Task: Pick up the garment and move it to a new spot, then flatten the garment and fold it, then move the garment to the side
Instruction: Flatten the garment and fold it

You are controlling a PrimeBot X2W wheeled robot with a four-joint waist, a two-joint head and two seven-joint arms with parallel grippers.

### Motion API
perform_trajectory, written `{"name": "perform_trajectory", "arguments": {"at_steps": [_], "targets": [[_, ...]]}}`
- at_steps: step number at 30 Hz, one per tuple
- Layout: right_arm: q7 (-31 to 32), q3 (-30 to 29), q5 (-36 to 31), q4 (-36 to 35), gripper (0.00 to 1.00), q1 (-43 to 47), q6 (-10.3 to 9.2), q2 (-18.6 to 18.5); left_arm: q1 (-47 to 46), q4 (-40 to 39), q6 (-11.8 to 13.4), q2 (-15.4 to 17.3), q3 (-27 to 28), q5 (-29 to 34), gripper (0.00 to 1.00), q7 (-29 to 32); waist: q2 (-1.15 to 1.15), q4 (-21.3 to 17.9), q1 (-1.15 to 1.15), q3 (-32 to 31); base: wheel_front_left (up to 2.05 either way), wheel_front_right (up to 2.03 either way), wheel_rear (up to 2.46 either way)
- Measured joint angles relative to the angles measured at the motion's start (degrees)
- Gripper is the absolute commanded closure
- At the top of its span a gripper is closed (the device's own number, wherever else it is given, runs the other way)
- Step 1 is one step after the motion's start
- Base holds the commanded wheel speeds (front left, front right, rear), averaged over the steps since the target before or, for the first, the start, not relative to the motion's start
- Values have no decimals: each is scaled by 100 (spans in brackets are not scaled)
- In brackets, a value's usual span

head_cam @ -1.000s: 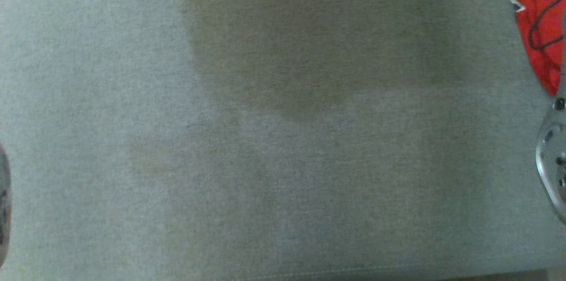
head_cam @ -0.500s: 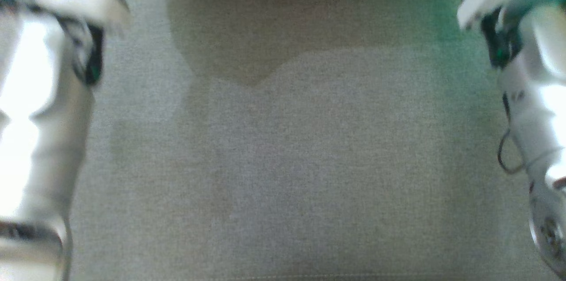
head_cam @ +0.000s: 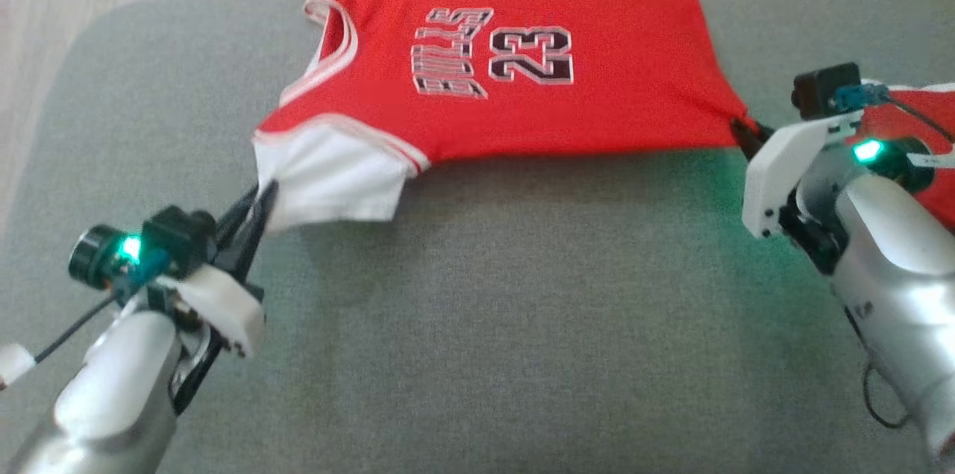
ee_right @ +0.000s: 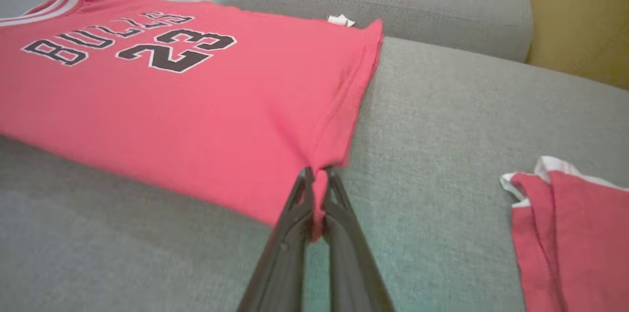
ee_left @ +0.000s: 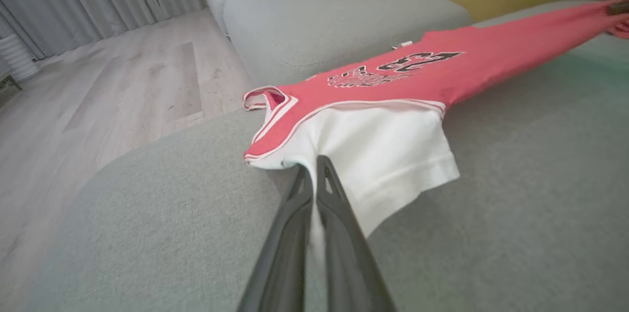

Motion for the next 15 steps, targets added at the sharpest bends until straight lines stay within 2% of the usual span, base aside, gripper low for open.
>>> {"name": "perform_trajectory", "arguments": {"at_steps": [4, 5, 13, 15], "targets": [[477, 527, 733, -602, 100, 412, 1, -414, 481, -692, 0, 365, -189, -286, 100, 354, 0, 5, 2, -240, 0, 0, 0], [477, 527, 733, -602, 100, 412, 1, -414, 481, -692, 0, 365, -189, -286, 100, 354, 0, 5, 2, -240, 0, 0, 0], [1403, 1229, 2069, -1862, 100, 1242, 0, -1109, 1695, -1949, 3, 1025, -307, -873, 100, 1034, 0, -75, 1, -789, 0, 0, 0], [1578, 1285, 2364, -2193, 100, 1362, 0, -1292, 1946, -2281, 74, 1135, -289, -1059, 100, 1163, 0, -109, 0, -878, 0, 0, 0]]}}
